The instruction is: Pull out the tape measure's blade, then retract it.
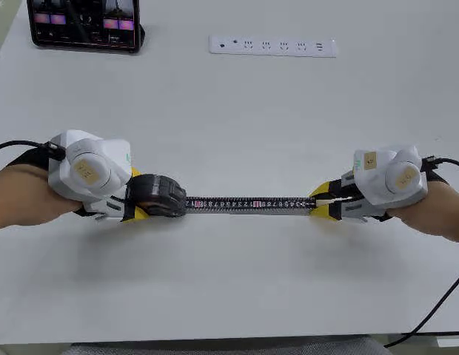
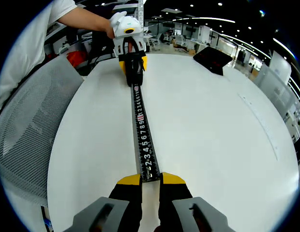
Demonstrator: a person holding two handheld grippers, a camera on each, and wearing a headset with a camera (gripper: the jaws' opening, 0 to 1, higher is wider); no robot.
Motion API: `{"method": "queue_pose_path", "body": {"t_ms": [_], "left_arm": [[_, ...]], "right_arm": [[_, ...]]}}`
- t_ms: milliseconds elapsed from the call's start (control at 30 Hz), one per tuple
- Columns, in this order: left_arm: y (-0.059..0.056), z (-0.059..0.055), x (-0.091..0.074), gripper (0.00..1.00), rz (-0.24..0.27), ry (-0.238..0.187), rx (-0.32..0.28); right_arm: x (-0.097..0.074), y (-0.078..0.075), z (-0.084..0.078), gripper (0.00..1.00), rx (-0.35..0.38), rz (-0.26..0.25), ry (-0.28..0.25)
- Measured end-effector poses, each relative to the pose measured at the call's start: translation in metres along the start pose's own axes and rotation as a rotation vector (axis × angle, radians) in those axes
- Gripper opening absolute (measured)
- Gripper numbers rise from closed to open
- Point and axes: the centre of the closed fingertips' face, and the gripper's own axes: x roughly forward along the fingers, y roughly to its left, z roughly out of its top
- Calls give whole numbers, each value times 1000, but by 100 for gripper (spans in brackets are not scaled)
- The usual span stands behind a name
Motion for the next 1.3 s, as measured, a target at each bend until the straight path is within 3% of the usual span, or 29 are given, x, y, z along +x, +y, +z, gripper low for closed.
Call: {"method": "queue_pose_path", "body": {"t_ms": [767,1300], "left_arm": [[1,1,0,28,3,0,5],[0,1,-1,29,15,8,-5]], "right_arm": [[-11,-2,-15,9,19,1,22],[-10,0,-13,11,6,6,91]]}}
